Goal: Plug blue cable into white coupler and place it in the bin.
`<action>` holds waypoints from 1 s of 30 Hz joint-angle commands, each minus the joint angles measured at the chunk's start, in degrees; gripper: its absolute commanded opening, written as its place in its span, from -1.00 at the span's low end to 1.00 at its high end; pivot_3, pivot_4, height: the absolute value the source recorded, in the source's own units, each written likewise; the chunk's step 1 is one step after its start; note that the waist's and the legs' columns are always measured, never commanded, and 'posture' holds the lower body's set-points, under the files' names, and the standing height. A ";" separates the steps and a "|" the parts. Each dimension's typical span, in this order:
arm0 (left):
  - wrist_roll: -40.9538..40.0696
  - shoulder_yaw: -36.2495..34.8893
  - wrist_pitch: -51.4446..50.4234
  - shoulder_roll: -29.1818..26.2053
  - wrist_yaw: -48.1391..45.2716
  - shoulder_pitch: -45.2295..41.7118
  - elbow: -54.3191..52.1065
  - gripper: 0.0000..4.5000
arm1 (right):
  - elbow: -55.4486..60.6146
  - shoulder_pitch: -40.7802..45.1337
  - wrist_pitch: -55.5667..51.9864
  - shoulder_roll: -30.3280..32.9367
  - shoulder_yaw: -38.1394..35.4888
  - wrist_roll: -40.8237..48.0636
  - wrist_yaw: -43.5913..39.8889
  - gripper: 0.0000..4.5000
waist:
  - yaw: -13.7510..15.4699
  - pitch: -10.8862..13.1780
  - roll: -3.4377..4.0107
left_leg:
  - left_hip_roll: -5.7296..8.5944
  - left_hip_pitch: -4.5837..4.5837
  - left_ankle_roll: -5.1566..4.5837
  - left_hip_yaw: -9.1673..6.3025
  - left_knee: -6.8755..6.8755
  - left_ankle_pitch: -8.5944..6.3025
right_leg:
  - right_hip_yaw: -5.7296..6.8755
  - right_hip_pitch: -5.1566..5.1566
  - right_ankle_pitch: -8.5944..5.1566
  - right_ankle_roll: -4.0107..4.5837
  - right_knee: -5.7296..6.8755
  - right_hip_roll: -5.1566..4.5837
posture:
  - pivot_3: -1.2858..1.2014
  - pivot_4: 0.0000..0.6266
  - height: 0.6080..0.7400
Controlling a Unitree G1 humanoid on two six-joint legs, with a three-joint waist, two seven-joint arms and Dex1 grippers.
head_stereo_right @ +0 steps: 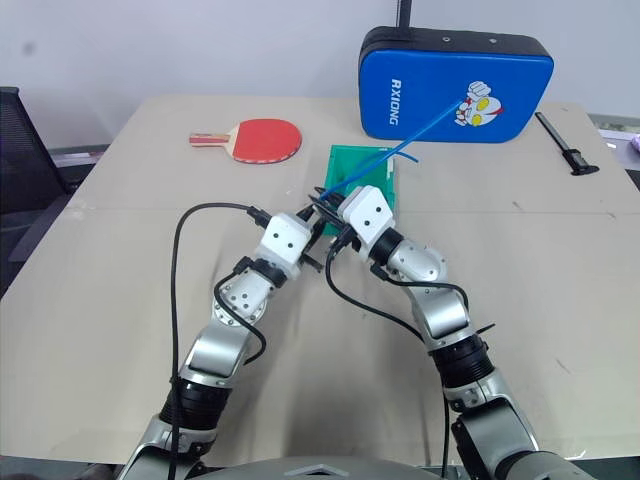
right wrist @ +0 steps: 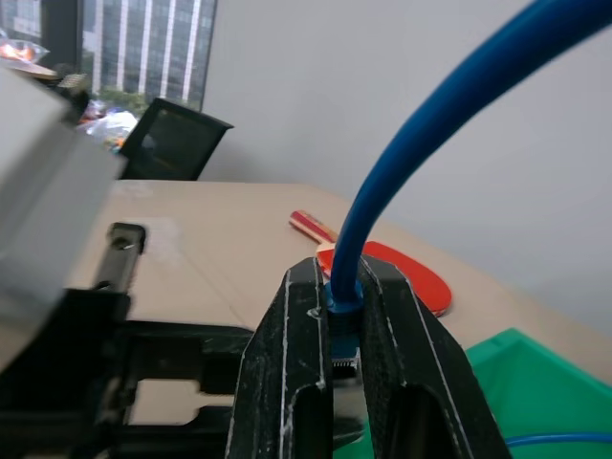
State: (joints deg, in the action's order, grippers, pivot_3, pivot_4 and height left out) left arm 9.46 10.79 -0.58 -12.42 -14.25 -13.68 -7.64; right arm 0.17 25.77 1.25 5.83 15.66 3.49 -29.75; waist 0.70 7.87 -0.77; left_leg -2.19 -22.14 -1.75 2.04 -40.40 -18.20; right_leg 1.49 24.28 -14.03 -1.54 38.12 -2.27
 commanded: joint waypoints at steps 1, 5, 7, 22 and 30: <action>-0.12 -0.27 1.63 0.37 0.13 -1.35 -2.68 -0.87 | 1.00 -0.96 -2.01 0.59 0.57 -0.36 -0.48 -1.00 | 0.00 0.00 0.00 | 0.00 0.00 0.00 0.00 0.00 0.00 | 0.00 0.00 0.00 0.00 0.00 0.00 | 0.03 -0.52 0.11; 0.66 0.60 2.75 -0.12 -0.80 -1.82 -2.64 -0.87 | 0.85 -0.85 -3.10 0.73 0.84 -0.43 -0.69 -1.00 | 0.00 0.00 0.00 | 0.00 0.01 0.00 0.00 0.00 0.00 | 0.01 0.00 0.00 0.00 0.01 0.01 | 0.03 -0.52 0.11; 1.11 1.44 3.66 -0.57 -1.61 -2.07 -2.81 -0.87 | 0.47 -0.29 -3.54 0.53 1.17 -0.92 -0.42 -1.00 | 0.00 0.00 0.00 | 0.00 0.01 0.00 -0.01 0.00 0.00 | 0.01 0.00 0.00 0.00 0.01 0.01 | 0.03 -0.52 0.11; 0.07 1.52 6.69 1.53 -2.45 -4.45 -5.69 -0.87 | -0.08 0.13 -19.20 2.70 3.28 -4.45 1.19 -1.00 | 0.00 0.00 0.00 | 0.01 -0.03 0.00 -0.04 0.00 0.00 | 0.04 0.00 0.00 0.00 -0.02 0.00 | 0.03 -0.52 0.11; -2.52 -0.84 3.62 3.51 -2.95 -3.47 -4.89 -0.87 | -1.18 2.38 -4.26 -1.92 -1.81 -2.11 5.55 -1.00 | -0.01 0.00 0.00 | 0.01 -0.01 0.00 -0.05 0.00 0.00 | 0.05 0.00 0.00 0.00 0.01 0.02 | 0.03 -0.52 0.11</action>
State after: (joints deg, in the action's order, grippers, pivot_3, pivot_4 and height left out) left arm 8.90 9.34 -0.09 -9.70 -16.91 -15.16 -5.62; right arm 0.89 27.84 -5.00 3.95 15.53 1.08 -25.89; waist 0.70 7.86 -0.77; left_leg -2.19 -22.15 -1.75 1.99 -40.40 -18.20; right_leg 1.54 24.28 -14.03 -1.54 38.13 -2.25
